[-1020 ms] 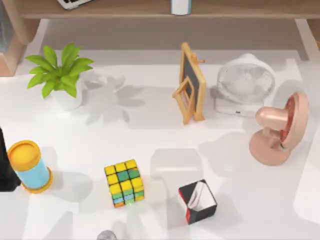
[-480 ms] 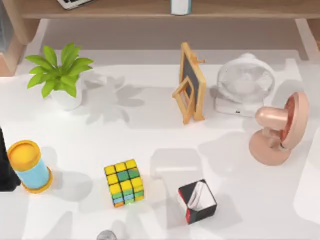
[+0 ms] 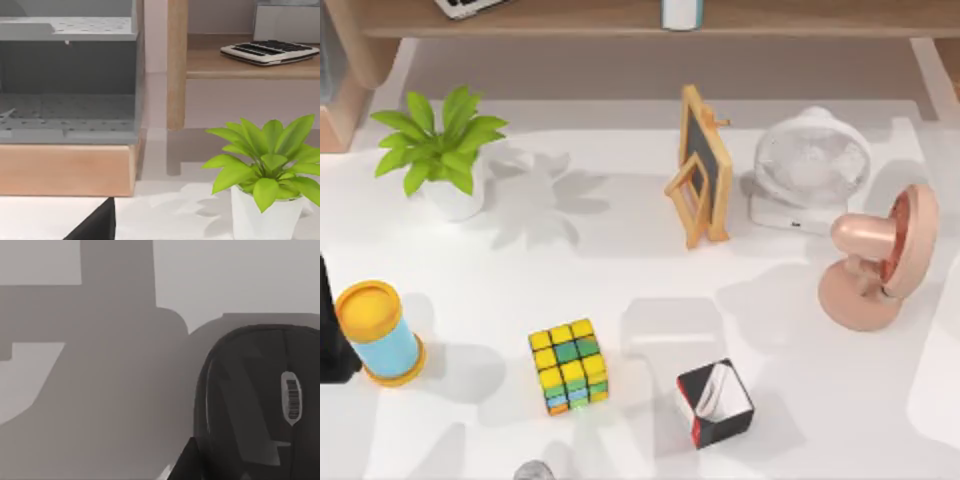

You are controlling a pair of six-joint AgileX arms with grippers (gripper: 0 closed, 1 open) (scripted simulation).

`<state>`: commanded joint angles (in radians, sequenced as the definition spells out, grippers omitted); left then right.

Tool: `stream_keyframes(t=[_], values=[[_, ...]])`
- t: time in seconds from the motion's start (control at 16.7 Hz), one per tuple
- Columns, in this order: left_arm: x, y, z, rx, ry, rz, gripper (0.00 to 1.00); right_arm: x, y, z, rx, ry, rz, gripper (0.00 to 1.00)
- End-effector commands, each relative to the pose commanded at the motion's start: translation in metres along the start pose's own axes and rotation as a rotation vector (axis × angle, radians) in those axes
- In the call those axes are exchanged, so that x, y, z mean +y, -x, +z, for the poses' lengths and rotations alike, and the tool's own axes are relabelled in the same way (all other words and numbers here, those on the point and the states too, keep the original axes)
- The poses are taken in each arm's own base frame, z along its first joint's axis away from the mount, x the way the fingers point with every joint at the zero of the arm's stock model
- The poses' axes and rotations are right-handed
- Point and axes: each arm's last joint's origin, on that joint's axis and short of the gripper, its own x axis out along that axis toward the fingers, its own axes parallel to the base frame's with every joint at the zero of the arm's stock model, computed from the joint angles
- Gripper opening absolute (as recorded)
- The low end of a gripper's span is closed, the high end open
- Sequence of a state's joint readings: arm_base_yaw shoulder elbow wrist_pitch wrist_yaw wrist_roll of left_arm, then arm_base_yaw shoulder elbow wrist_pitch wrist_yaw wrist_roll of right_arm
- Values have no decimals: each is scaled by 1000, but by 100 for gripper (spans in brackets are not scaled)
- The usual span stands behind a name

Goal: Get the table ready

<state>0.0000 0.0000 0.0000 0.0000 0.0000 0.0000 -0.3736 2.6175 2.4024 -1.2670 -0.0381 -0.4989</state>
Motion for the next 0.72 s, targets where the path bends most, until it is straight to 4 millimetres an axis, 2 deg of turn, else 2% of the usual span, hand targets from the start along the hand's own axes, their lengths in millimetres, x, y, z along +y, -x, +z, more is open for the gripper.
stream_keyframes(t=[0.48,0.72], values=[[0,0,0,0,0,0,100,-1,0,-1,0,-4,0,0],[0,0,0,0,0,0,100,0,33,-3,-42,0,-34,0]])
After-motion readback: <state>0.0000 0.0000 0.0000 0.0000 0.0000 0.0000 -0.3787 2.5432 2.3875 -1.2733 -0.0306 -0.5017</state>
